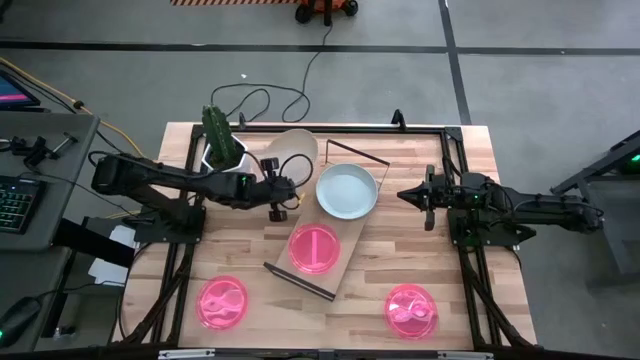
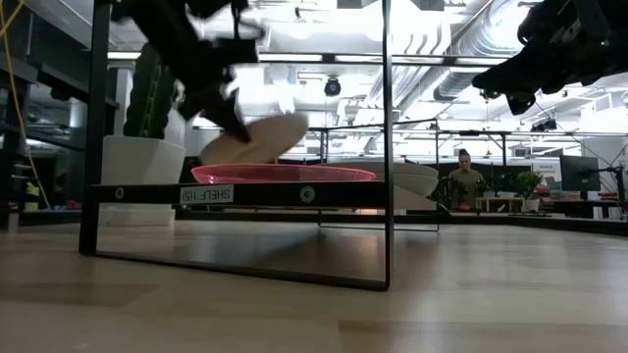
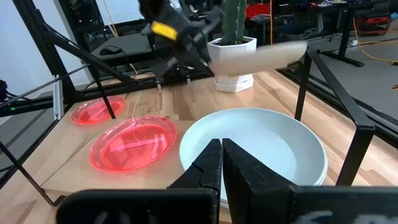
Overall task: Place and stack plates onto a shelf
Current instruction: Stack the white plate on top of the other white plate on the shelf
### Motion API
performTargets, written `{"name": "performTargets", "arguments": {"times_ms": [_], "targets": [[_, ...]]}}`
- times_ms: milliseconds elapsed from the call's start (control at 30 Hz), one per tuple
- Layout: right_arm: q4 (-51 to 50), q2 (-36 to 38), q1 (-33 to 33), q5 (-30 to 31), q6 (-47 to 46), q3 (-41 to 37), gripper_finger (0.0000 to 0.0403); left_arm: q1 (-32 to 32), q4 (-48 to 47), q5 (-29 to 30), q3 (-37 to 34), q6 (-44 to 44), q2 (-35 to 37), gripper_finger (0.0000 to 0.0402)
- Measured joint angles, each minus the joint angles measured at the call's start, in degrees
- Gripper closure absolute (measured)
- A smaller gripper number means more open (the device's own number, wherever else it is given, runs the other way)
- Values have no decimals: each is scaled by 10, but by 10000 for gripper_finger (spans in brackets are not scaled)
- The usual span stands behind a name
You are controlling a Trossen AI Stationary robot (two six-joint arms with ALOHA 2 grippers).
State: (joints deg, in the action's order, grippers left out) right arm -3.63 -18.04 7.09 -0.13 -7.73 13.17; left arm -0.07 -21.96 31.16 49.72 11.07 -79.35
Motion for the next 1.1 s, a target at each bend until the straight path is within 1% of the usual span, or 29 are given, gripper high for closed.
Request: {"name": "performTargets", "arguments": {"times_ms": [167,300,433,733,933,1100], "targets": [[3,0,0,0,-13,0,403,-52,27,-14,20,20,10,399],[6,0,0,0,-14,0,403,-79,103,-44,22,53,-4,400],[12,0,0,0,-20,0,403,-86,163,-87,24,87,-36,400],[13,0,0,1,-25,0,403,-77,167,-145,113,159,-146,401],[12,0,0,1,-28,0,403,-71,160,-145,159,190,-213,395],[10,0,0,1,-28,0,403,-71,158,-115,173,213,-239,379]]}}
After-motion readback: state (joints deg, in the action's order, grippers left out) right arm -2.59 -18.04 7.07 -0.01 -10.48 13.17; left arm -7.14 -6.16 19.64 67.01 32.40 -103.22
